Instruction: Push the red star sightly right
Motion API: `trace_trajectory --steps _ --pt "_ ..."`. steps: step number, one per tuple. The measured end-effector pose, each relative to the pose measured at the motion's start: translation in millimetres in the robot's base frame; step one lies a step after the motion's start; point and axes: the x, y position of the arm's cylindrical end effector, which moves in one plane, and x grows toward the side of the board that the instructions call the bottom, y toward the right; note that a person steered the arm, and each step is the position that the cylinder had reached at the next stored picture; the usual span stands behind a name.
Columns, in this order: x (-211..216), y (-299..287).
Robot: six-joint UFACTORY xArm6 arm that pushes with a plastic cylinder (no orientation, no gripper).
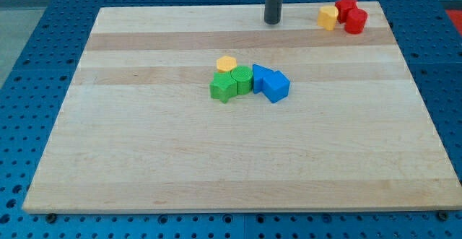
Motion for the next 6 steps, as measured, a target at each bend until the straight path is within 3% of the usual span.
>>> trace_trajectory --steps 2,6 --pt "-34 45" --pt "-35 108"
